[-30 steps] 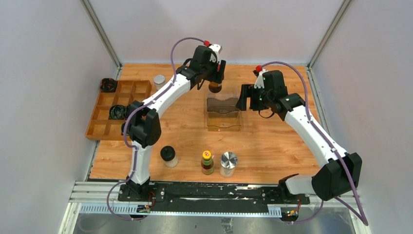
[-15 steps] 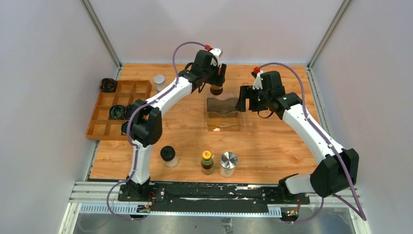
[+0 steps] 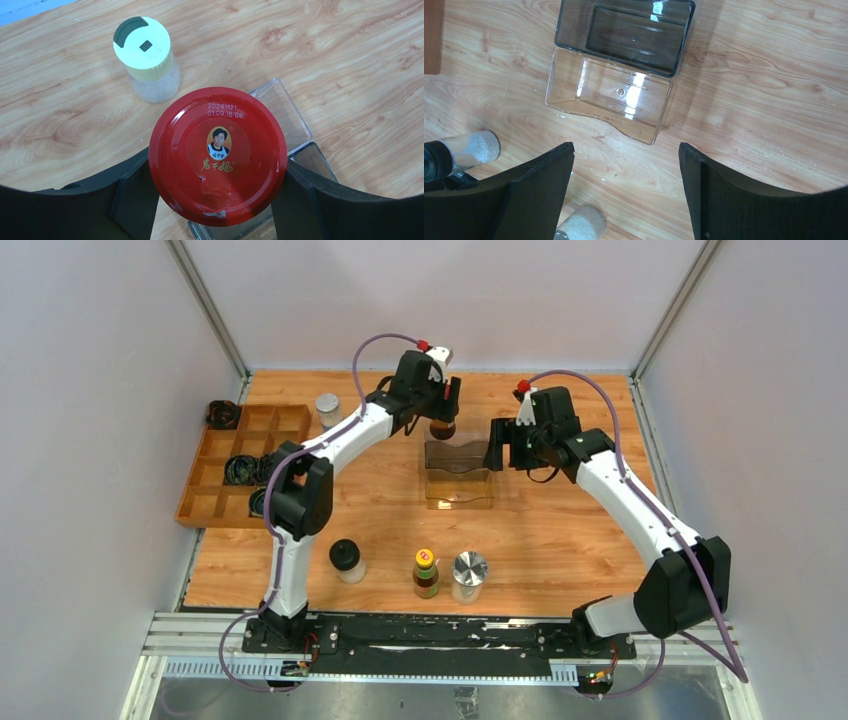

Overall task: Organize the condiment bottles
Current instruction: Place the bottle in the storage box.

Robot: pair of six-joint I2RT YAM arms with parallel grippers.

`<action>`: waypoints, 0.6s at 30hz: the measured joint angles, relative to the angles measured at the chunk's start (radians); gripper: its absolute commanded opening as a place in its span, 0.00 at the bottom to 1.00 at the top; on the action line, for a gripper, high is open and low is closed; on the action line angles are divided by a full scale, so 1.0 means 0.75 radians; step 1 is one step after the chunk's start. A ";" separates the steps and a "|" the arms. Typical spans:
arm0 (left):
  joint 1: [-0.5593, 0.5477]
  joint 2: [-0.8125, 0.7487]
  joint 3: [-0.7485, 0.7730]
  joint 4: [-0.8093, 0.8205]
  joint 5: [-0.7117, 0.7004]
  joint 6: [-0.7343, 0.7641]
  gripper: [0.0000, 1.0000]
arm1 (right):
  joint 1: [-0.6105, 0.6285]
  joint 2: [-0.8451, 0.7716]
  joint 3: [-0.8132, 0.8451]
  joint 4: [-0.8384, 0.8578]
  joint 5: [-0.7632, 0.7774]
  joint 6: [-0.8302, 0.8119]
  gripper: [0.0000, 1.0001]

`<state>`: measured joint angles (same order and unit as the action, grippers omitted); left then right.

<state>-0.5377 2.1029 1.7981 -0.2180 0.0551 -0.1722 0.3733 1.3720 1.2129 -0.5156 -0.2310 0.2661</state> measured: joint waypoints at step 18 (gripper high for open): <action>0.017 0.052 -0.078 0.102 0.035 -0.011 0.67 | 0.000 0.052 -0.001 0.002 -0.001 -0.001 0.82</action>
<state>-0.5247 2.1422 1.7397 -0.1413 0.0814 -0.1806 0.3733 1.4109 1.2121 -0.5144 -0.2317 0.2653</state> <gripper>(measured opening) 0.739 0.822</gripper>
